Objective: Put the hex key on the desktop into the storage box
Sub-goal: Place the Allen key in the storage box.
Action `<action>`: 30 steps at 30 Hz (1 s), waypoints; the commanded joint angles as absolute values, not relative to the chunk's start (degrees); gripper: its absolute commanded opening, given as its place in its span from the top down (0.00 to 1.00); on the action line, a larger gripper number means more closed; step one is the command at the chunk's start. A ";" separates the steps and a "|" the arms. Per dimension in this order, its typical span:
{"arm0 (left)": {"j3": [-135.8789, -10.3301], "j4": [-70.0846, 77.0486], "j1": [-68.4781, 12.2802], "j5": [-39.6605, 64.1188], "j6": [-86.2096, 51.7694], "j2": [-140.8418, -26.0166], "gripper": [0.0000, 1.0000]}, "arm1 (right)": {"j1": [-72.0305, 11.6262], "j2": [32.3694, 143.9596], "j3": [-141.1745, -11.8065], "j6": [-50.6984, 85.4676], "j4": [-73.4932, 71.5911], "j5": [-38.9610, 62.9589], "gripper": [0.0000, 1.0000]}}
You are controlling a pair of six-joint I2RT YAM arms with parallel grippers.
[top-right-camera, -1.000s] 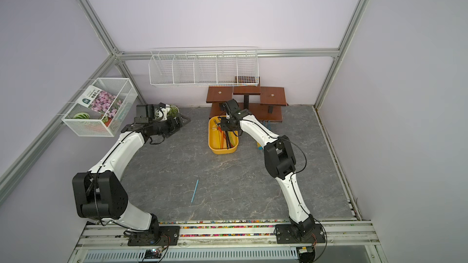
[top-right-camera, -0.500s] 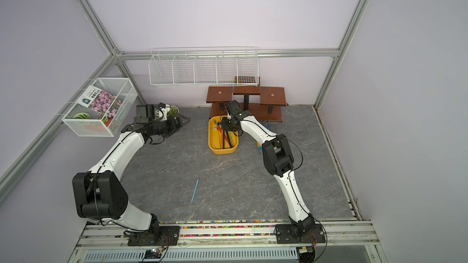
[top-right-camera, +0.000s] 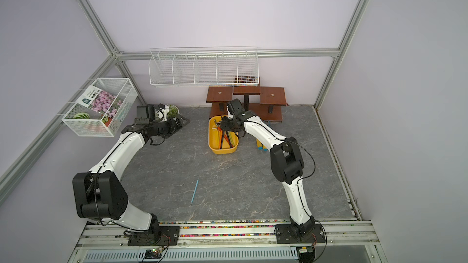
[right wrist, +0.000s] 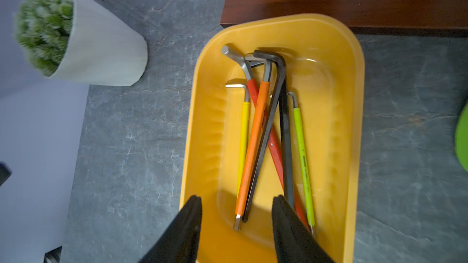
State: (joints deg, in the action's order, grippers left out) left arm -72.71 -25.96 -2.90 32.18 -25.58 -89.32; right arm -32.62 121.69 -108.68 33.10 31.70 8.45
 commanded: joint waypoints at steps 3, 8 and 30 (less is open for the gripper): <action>-71.55 -24.88 -2.99 30.08 -24.03 -87.06 0.01 | -36.53 111.27 -99.35 32.39 29.28 2.50 0.45; -71.10 -24.61 -3.23 29.10 -23.91 -86.52 0.01 | -42.06 104.64 -90.32 32.62 28.13 -2.43 0.38; -69.63 -24.39 -5.36 23.83 -23.20 -83.84 0.01 | -63.33 108.71 -80.70 46.24 26.95 -10.03 0.36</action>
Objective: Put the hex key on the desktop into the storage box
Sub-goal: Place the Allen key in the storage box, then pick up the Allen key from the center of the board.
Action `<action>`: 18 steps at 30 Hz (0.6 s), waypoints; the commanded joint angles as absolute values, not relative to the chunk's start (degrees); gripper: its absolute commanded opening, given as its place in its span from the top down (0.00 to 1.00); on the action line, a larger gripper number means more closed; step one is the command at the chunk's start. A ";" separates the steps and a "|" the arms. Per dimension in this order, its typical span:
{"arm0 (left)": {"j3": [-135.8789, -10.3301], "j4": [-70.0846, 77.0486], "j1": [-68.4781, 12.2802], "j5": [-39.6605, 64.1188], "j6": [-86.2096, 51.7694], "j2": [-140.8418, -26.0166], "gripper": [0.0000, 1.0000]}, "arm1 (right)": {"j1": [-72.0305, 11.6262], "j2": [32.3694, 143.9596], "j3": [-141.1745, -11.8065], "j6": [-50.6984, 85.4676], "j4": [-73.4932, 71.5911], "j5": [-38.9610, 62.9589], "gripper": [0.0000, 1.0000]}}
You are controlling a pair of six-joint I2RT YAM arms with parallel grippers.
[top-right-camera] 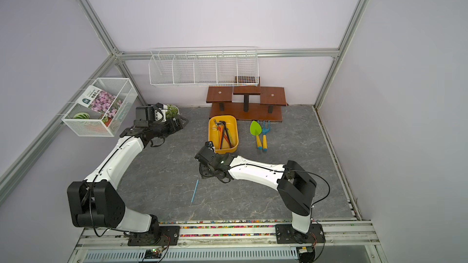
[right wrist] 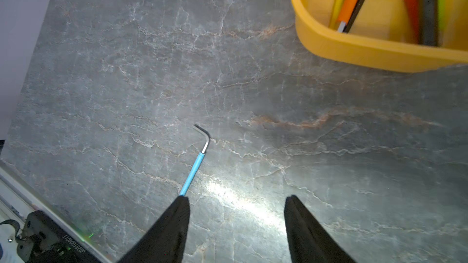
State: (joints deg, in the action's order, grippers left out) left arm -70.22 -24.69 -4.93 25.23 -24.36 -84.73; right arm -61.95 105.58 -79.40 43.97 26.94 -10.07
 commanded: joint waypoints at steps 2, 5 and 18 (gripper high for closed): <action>-69.76 -24.53 -5.36 23.51 -23.15 -83.82 0.01 | -64.42 110.90 -82.87 46.14 28.70 -10.30 0.37; -69.76 -24.70 -5.36 23.23 -23.11 -83.71 0.01 | -65.80 113.57 -85.64 46.38 30.89 -11.39 0.37; -69.96 -25.27 -5.36 22.68 -23.08 -84.02 0.01 | -68.52 120.15 -89.54 48.06 32.53 -10.72 0.38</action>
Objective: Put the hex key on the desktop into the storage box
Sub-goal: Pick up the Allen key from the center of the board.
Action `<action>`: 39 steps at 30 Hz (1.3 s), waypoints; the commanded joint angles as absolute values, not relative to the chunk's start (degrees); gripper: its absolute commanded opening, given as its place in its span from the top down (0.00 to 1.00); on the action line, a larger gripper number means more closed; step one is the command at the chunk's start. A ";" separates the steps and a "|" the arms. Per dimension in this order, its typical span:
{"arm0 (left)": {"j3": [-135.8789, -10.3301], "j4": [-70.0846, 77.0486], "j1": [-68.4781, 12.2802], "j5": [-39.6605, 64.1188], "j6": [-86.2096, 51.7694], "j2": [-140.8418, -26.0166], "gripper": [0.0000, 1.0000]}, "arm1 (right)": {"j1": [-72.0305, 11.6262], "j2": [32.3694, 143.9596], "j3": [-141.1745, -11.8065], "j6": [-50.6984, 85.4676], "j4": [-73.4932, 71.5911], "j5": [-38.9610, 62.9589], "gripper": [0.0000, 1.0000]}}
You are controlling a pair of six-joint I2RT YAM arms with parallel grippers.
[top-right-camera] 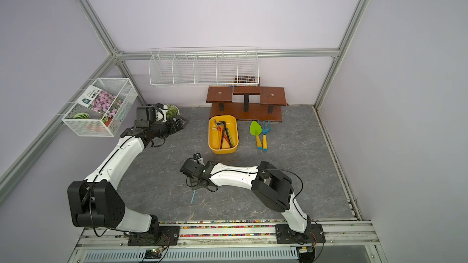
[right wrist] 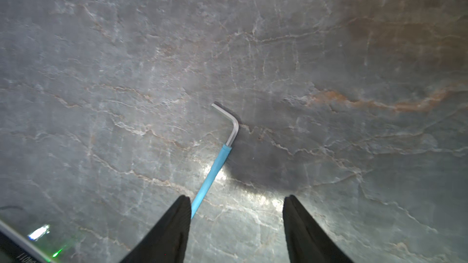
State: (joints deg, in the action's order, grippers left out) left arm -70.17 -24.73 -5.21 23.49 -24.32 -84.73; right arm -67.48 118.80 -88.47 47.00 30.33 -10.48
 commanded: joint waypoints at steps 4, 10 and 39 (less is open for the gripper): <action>-69.96 -25.48 -5.36 22.73 -23.04 -83.92 0.01 | -69.06 121.42 -90.33 48.25 32.61 -10.40 0.38; -69.88 -25.47 -5.34 22.72 -23.12 -83.97 0.01 | -69.52 124.01 -92.23 48.69 32.70 -9.86 0.38; -70.14 -25.97 -5.62 22.08 -22.88 -85.12 0.01 | -68.90 120.07 -86.18 51.03 37.87 -15.74 0.38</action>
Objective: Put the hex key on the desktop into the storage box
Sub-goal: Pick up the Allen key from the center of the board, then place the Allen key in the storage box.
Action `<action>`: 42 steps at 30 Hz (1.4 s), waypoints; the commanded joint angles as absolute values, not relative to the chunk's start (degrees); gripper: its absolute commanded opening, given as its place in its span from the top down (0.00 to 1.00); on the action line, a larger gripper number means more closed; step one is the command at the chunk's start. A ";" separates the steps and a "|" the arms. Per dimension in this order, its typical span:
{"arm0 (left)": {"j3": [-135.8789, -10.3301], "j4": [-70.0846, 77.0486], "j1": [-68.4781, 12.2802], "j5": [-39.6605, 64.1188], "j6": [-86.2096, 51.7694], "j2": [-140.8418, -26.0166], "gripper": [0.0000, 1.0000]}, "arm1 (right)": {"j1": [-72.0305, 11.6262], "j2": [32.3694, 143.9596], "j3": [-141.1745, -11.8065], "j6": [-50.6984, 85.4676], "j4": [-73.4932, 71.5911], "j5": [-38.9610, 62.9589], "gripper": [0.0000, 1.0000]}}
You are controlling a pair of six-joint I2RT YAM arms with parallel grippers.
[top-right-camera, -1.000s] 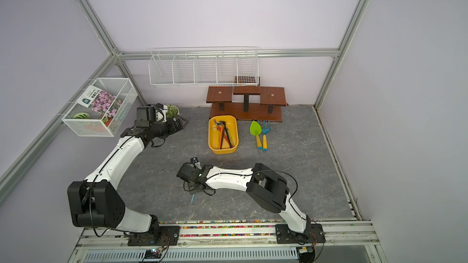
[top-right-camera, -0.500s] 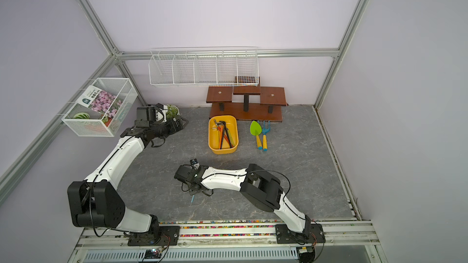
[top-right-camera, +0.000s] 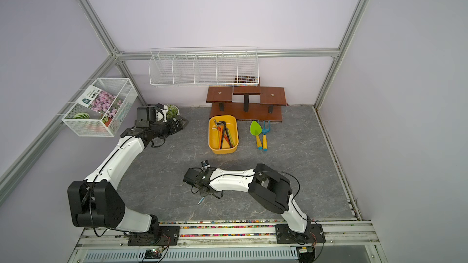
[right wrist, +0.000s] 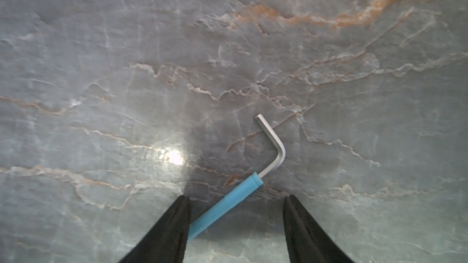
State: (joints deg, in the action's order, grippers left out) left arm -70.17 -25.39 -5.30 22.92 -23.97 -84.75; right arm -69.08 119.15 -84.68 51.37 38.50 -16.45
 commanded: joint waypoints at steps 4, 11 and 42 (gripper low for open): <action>-70.18 -25.95 -5.71 22.11 -22.86 -85.21 0.01 | -69.08 122.84 -89.39 50.40 37.62 -14.60 0.38; -70.22 -26.06 -5.71 22.20 -22.89 -85.25 0.01 | -69.08 125.64 -89.41 51.99 37.38 -14.79 0.38; -69.00 -24.90 -6.50 20.60 -21.70 -84.11 0.01 | -62.73 110.88 -86.19 42.01 37.36 -20.12 1.00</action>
